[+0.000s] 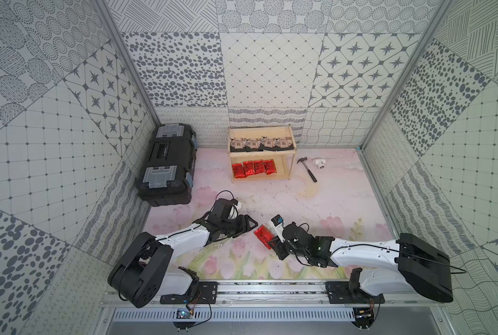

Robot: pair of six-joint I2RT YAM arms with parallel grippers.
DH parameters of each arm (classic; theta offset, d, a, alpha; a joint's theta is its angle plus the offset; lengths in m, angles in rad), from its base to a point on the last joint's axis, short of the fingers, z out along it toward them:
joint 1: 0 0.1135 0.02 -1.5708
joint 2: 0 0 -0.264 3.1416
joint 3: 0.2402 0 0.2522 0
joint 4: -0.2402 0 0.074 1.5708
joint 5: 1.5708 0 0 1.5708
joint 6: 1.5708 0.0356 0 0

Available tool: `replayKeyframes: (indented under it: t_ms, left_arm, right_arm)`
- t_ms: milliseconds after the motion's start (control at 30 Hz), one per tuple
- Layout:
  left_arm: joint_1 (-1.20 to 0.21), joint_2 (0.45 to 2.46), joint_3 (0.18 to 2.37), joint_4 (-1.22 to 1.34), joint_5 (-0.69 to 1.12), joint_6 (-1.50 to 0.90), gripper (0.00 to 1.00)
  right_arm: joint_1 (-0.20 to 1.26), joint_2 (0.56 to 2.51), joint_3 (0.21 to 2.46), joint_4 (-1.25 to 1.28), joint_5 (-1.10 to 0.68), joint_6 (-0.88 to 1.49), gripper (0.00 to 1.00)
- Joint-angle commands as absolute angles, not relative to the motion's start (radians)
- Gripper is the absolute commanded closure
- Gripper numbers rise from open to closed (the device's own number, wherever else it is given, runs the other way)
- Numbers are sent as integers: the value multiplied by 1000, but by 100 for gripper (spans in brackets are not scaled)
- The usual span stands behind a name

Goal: Place the tea bags on the shelf by color
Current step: Pick up the tea bag from the center of the board.

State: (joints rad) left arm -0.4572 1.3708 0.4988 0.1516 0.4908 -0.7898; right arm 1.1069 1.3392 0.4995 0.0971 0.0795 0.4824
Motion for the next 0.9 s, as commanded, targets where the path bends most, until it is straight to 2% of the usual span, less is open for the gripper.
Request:
replayKeyframes:
  t_ms: [0, 567, 867]
  left_arm:
    - [-474, 1399, 504, 267, 536, -765, 34]
    - [-504, 1453, 513, 273, 551, -738, 44]
    - [-505, 1456, 529, 247, 549, -718, 58]
  right_arm:
    - [1112, 1373, 472, 210, 94, 532, 77]
    - [1113, 1456, 428, 289, 102, 553, 79]
    - [1112, 1491, 415, 308, 101, 561, 80]
